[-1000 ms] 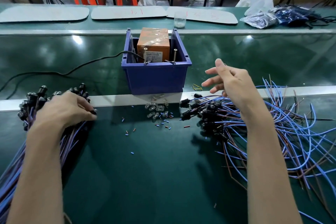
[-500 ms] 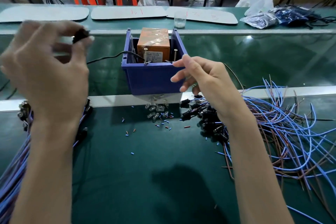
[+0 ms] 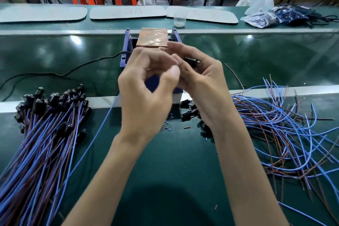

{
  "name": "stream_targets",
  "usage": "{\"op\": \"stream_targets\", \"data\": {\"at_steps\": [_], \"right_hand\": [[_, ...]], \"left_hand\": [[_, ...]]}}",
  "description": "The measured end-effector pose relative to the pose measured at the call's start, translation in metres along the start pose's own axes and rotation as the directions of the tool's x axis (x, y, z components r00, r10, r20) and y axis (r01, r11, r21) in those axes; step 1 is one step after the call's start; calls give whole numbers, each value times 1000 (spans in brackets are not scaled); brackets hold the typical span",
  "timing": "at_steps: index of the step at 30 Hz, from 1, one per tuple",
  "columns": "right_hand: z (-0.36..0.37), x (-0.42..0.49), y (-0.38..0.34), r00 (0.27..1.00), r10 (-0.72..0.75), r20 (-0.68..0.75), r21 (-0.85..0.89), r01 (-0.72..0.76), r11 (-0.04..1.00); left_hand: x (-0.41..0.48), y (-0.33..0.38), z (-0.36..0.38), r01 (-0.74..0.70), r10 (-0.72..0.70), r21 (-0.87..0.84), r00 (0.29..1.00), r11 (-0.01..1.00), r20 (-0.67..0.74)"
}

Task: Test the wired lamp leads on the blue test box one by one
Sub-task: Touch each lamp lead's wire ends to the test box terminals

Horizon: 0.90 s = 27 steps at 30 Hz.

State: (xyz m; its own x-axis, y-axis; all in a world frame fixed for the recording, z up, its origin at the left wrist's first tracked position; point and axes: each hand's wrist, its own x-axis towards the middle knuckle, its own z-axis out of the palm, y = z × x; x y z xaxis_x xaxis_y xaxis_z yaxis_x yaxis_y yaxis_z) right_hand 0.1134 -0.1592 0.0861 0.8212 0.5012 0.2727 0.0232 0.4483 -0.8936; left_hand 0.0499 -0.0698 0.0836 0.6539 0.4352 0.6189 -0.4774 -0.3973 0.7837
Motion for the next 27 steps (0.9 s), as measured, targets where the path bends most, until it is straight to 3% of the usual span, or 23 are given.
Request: {"op": "stream_targets", "data": {"at_steps": [3,5,8,11,14,18,20,27], "right_hand": [[3,-1,3,1000,-20,2,-24,20,1000],[6,1,5,997,-68,-38,-58,66,996],[6,3,5,982,-139,-126,-212,110,971],[1,3,5,972,-169,-165,-287,117,951],[-5,2,2,984,-128,-121,-243,95,965],[-9,2,-1,994,-31,-107,-116,19,993],[-10,5,-2,988,-14,-154,-79,2,997],[-26,12,-9,941,21,-338,115,19,993]], "left_hand": [[7,-3,-5,213,-219,-60,968,975,-119],[12,-4,-9,395,-426,-202,894,896,-142],[13,-9,-11,699,-748,-419,661,580,67],[12,-16,-13,814,-816,-500,488,297,309],[15,-15,-11,693,-839,-705,467,151,279],[20,-12,-17,354,-864,-935,481,36,149],[20,-10,-19,259,-871,-965,483,41,92],[19,-5,-23,197,-878,-975,478,99,7]]}}
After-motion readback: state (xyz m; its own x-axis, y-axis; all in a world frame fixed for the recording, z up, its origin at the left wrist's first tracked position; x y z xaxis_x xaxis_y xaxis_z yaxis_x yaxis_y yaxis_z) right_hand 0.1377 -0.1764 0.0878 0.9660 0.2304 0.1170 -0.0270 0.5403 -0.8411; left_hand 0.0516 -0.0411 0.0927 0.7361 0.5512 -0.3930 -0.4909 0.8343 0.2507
